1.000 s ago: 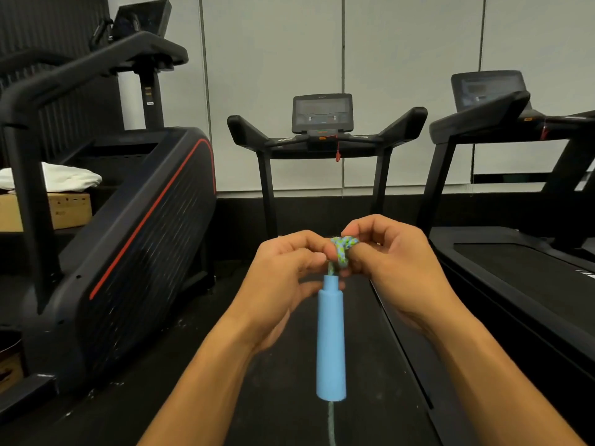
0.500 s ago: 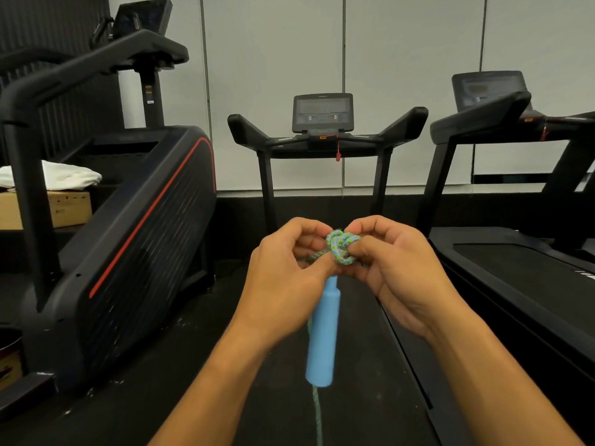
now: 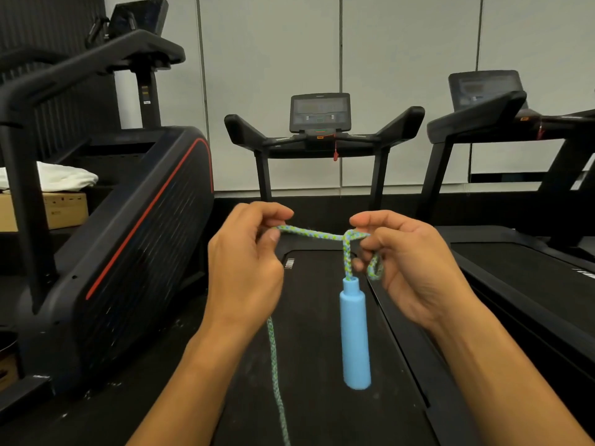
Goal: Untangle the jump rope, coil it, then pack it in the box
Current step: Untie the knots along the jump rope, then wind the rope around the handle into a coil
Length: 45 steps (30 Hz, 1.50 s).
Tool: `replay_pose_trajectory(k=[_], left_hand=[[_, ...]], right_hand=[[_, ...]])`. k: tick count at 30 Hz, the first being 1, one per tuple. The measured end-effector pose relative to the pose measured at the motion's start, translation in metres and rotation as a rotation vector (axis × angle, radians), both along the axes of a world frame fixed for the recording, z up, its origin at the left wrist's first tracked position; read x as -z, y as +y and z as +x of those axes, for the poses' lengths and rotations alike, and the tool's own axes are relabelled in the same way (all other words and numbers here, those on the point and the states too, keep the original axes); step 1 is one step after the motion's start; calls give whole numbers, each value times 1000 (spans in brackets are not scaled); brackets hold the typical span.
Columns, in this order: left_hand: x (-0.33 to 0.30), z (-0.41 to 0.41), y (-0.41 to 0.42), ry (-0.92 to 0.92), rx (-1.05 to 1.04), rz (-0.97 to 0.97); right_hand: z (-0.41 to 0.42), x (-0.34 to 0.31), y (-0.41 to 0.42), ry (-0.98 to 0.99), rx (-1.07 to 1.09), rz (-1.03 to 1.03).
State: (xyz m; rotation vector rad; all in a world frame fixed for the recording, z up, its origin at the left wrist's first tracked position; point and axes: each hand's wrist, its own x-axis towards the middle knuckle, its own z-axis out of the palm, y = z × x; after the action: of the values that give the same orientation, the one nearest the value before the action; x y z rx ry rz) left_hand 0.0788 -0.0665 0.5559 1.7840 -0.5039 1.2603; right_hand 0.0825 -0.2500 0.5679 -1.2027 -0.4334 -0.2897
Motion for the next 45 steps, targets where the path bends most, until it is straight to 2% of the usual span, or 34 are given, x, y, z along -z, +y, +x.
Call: replay_pose_trajectory(k=[6, 13, 20, 27, 30, 36, 41, 45], left_hand=[[-2, -1, 4, -61, -80, -200], [-1, -2, 2, -22, -110, -164], [-2, 0, 5, -18, -74, -109], [-1, 1, 4, -38, -31, -117], [0, 0, -1, -35, 28, -73], [3, -4, -11, 0, 48, 71], [4, -2, -4, 190, 90, 163], [9, 6, 3, 375, 78, 321]], right_hand=[[-2, 2, 1, 5, 28, -158], [2, 4, 2, -169, 292, -272], [3, 0, -2, -124, 166, -42], [4, 3, -4, -82, 203, 62], [-2, 2, 4, -108, 117, -66], [-13, 9, 26, -121, -77, -475], [-8, 8, 24, -72, 11, -403], [-7, 0, 13, -1, -29, -152]])
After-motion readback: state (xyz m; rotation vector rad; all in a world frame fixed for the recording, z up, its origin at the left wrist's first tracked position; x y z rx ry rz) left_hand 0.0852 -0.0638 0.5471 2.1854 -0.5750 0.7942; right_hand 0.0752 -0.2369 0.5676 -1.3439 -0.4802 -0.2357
